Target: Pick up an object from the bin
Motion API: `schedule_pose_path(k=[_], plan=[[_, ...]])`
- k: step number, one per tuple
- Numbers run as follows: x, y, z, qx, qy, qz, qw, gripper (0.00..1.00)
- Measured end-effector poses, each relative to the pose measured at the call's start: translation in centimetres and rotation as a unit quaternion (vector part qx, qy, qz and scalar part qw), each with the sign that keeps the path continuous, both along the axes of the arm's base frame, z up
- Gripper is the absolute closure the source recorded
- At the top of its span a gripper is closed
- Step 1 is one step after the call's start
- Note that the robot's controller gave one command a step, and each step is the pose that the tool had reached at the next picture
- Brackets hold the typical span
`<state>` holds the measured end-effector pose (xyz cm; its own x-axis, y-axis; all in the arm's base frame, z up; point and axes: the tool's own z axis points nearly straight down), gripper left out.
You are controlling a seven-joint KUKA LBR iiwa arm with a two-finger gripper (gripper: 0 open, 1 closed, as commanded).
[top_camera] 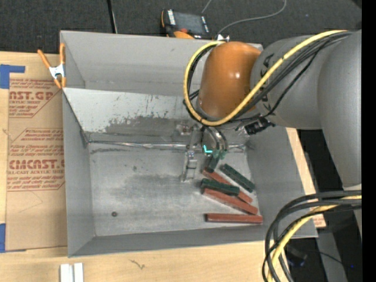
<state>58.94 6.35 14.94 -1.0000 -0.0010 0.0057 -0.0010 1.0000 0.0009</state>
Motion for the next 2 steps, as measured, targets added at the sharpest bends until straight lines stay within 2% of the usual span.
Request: schedule_pose_path(k=[1,2], plan=[[0.2,0.0,0.4,0.000,-0.0038,0.000,1.0000,1.00],[-4.3,10.7,-2.0,0.002,-0.0015,-0.044,0.9990,1.00]])
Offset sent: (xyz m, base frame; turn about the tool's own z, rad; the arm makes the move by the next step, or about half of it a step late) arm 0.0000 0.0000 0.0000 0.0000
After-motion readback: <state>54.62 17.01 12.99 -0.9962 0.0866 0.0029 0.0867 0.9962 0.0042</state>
